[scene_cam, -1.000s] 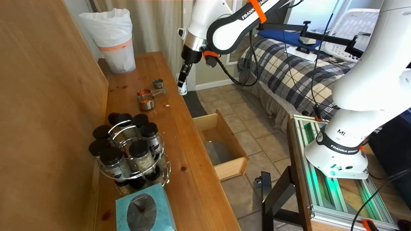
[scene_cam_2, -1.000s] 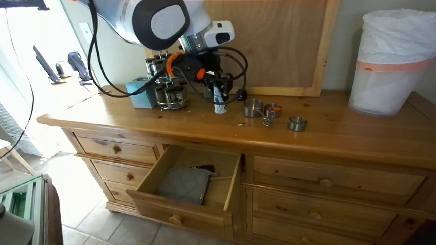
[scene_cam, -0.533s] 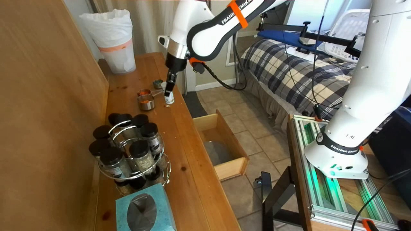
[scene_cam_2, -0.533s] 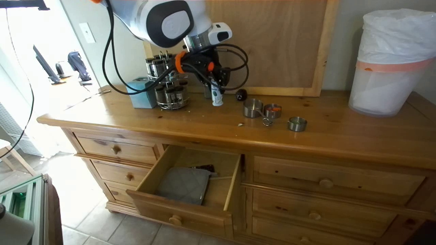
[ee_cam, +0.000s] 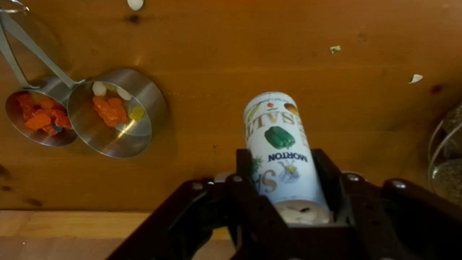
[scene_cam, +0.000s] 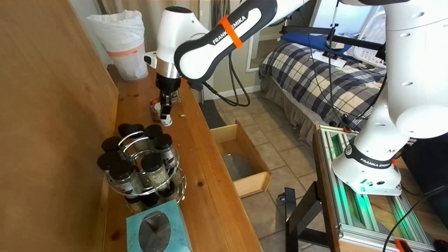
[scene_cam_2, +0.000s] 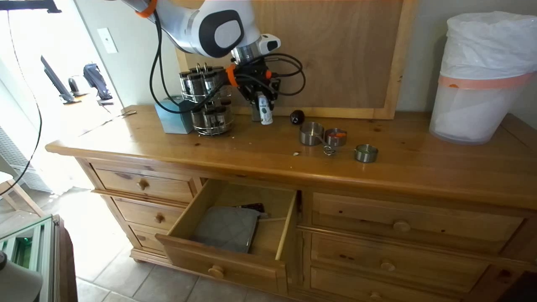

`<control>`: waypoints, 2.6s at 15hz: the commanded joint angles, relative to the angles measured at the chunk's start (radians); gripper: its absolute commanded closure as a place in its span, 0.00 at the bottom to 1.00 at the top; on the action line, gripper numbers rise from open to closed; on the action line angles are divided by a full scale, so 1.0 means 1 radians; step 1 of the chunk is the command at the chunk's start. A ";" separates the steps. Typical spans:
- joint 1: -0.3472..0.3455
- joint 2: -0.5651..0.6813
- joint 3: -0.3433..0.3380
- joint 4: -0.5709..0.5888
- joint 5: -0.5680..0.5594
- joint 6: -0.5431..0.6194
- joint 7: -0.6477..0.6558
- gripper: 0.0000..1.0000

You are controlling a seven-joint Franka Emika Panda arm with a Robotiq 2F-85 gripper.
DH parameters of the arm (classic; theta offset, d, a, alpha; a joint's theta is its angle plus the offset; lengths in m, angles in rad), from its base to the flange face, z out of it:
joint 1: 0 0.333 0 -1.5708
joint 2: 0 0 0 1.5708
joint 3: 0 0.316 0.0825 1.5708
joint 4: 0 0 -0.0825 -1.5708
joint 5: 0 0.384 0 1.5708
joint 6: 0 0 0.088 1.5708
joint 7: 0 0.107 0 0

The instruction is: Remove the white object from the top drawer

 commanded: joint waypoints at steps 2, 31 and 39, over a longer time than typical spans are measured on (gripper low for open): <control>0.115 0.130 -0.086 0.184 0.019 -0.028 -0.028 0.80; 0.207 0.572 -0.061 0.745 0.070 -0.030 -0.009 0.80; 0.190 0.534 -0.043 0.796 0.072 -0.228 -0.108 0.00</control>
